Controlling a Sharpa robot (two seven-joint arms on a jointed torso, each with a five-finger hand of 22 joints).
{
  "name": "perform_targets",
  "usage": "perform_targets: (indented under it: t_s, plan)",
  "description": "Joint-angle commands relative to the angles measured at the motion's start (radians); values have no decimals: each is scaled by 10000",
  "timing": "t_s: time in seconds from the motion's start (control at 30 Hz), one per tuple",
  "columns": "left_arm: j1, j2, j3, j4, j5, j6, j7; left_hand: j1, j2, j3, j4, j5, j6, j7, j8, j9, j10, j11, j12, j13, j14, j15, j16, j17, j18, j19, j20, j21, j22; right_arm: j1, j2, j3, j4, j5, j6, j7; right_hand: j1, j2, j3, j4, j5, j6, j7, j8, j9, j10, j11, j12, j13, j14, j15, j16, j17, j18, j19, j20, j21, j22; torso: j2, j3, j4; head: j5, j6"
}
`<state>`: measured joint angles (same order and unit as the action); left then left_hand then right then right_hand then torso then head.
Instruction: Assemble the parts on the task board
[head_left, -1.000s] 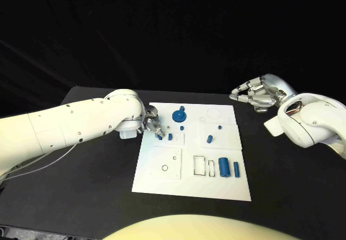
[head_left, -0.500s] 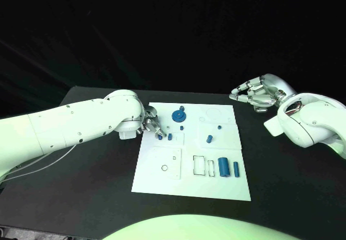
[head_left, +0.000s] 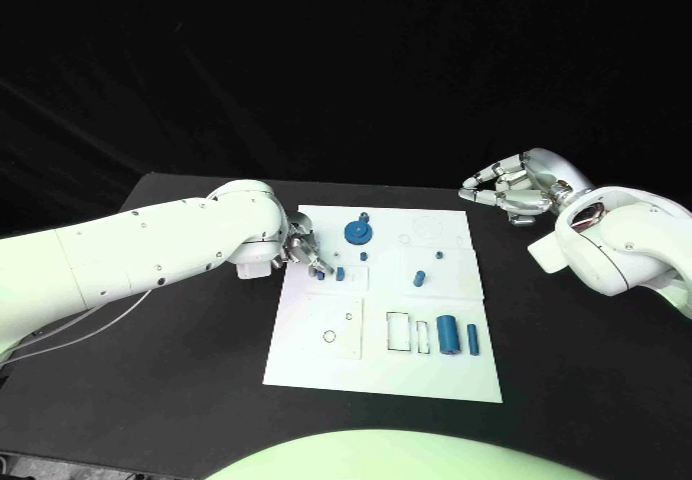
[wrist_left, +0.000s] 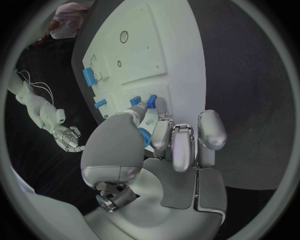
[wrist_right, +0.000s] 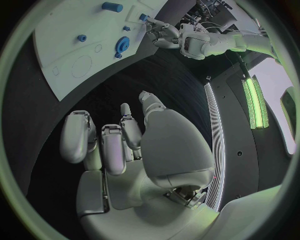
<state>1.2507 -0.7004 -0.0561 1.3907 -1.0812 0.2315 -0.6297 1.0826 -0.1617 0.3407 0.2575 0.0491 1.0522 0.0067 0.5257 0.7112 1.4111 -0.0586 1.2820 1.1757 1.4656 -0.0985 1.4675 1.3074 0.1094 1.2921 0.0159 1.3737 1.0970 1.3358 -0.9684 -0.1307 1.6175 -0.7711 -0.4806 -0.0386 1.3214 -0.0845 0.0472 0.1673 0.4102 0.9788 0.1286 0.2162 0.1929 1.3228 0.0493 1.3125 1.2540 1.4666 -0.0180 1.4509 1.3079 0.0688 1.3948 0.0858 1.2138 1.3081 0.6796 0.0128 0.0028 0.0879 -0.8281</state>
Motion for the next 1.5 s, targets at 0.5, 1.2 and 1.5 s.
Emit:
perform_targets:
  t_s: [0.5, 1.2, 1.5]
  plan:
    - [41, -506, 317, 509, 678, -1556, 471, -185, 327, -2072, 359, 54, -357, 185, -106, -83, -670, 170, -833, -1081, 569, 20, -21, 535, 37, -471, 27, -382, -844, -4, 44, 4, -67, -86, 11, 60, -32, -11, 58, 0, 45, -83, 33, 57, 9, -108, 1, -62, -25, 614, -51, -66, 868, 123, -39, -9, -77, 752, -10, 10, -5, -29, 20]
    - [-194, 55, 2, 272, -632, -4801, 5377, 4046, -16, 89, -740, 55, -2713, 1491, -1476, -2155, -5827, 1516, -6747, -7060, -1760, 1196, -3050, -4328, 747, -3167, 974, -3690, -5336, -26, 36, 3, -82, -55, -50, 99, -32, -12, 61, -2, 50, -90, 33, 59, 8, -125, 1, -78, -46, 612, -51, -75, 858, 125, -43, -9, -90, 746, 2, 21, 4, -208, 262]
    - [-426, 535, -74, -156, -2703, -4810, 5548, 4215, -523, 323, -1053, 51, -2471, 1366, -1903, -3103, -5644, 1507, -7388, -8099, -1692, 1171, -2916, -4452, 754, -3056, 967, -3595, -5291, -27, 10, 3, -38, -75, -84, 99, -25, 1, 77, -4, 88, -101, 34, 66, 8, -131, 0, -82, -51, 614, -50, -71, 865, 125, -41, -9, -94, 747, 10, 19, -11, -274, 274]
